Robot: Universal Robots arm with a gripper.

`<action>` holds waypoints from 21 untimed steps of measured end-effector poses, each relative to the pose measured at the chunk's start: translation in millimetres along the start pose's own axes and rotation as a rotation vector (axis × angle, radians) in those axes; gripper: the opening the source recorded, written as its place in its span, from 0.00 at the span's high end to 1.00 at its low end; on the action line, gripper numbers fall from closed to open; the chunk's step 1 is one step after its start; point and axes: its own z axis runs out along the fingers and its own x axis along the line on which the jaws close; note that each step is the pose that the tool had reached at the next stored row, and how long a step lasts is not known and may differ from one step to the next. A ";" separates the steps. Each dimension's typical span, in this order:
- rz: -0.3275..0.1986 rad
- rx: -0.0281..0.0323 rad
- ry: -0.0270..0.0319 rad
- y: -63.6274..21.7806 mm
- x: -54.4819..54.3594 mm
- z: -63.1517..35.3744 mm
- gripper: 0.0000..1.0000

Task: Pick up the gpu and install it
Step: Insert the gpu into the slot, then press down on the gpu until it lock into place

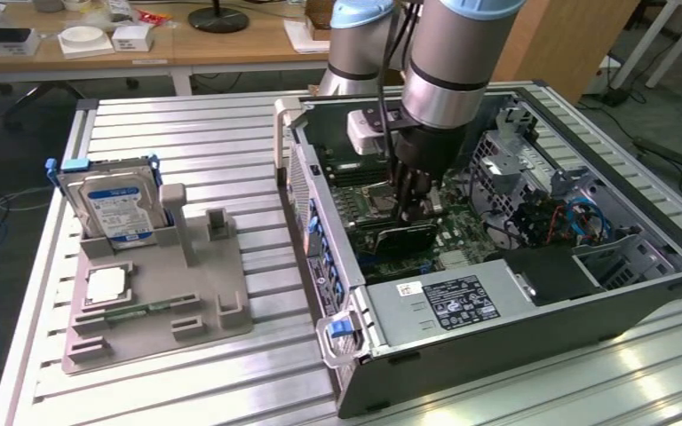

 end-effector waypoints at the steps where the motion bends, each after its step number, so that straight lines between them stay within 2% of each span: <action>1: 0.000 0.0000 0.0000 0.0 0.0 -0.8 0.81; 3: 0.000 0.0001 -0.0001 0.0 0.0 -0.8 0.90; 19: 0.000 0.0000 0.0000 0.0 0.0 -0.9 0.90; 21: 0.000 -0.0001 0.0003 4.3 0.0 -1.1 0.90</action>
